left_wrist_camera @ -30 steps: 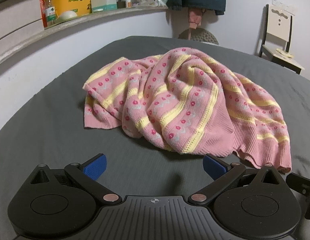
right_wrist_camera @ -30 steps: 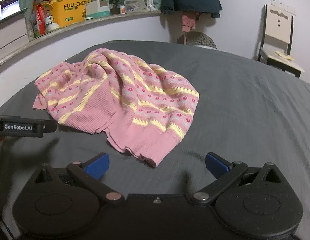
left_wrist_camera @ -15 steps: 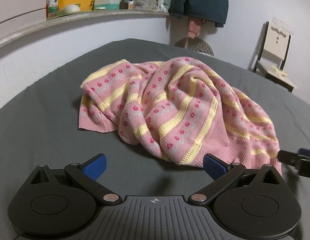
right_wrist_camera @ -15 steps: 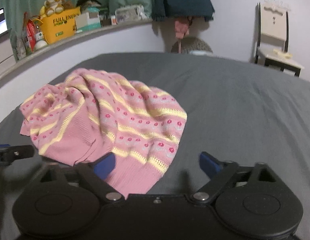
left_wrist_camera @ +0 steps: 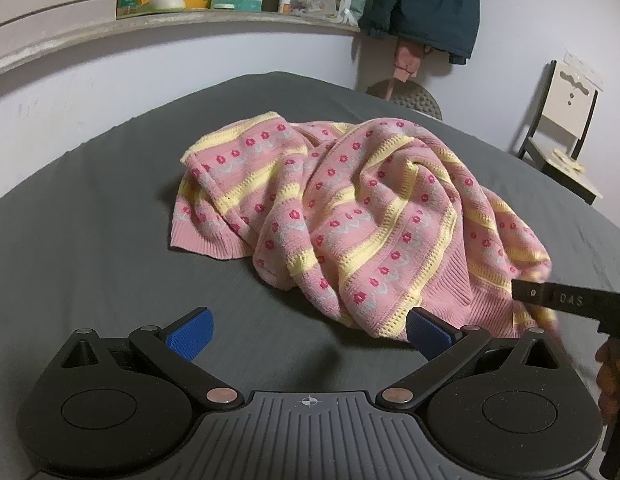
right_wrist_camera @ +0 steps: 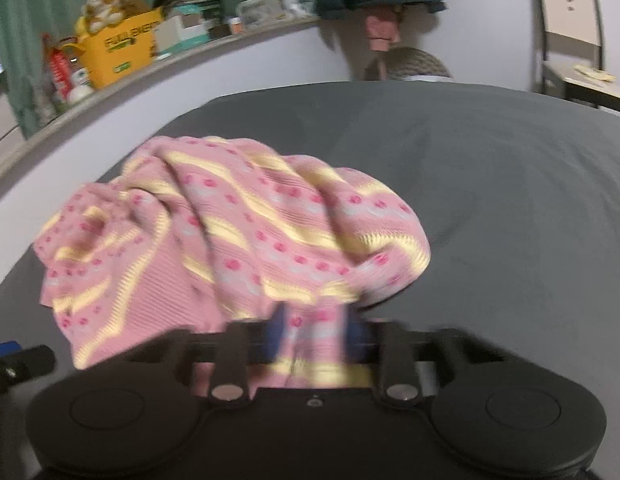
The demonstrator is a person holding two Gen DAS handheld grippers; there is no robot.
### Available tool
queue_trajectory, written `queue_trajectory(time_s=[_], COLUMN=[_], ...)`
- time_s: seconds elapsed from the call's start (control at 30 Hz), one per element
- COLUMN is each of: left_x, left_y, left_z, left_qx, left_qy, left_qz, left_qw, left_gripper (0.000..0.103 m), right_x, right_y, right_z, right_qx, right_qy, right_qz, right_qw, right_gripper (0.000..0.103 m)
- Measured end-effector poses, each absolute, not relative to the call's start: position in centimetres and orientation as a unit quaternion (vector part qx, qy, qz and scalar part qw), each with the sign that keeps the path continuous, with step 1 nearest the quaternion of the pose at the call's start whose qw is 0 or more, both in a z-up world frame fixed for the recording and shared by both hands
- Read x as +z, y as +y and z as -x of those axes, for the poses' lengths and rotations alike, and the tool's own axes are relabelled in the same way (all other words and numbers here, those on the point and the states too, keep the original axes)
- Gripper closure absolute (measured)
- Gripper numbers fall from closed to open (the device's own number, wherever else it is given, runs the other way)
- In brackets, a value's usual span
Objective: Fold clothes
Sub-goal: 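Grasp the pink sweater with the right gripper and lift it off the bed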
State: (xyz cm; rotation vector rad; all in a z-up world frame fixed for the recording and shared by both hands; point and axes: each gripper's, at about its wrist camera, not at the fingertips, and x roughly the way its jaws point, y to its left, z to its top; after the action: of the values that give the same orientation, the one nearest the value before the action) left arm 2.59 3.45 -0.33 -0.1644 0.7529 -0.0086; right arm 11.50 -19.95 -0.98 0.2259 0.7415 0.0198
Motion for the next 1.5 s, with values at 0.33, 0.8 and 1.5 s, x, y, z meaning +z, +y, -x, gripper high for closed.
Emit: queue_trajectory(time_s=[0.33, 0.8, 1.5], left_x=[-0.1, 0.5, -0.1], left_y=[4.0, 5.9, 5.1], left_z=[-2.6, -2.8, -4.0], left_qx=[-0.006, -0.021, -0.022], left_qy=[0.362, 0.325, 0.340], left_qz=[0.099, 0.175, 0.155], left_qw=[0.927, 0.929, 0.927], left_gripper=[0.000, 0.000, 0.000], right_x=[7.5, 12.5, 4.7], right_y=[-23.8, -32.4, -28.4], right_z=[-5.5, 10.7, -8.7], right_qx=[0.029, -0.094, 0.028], right_qy=[0.216, 0.122, 0.327], right_qz=[-0.153, -0.213, -0.088], right_qw=[0.964, 0.965, 0.941], right_gripper=[0.095, 0.095, 0.033])
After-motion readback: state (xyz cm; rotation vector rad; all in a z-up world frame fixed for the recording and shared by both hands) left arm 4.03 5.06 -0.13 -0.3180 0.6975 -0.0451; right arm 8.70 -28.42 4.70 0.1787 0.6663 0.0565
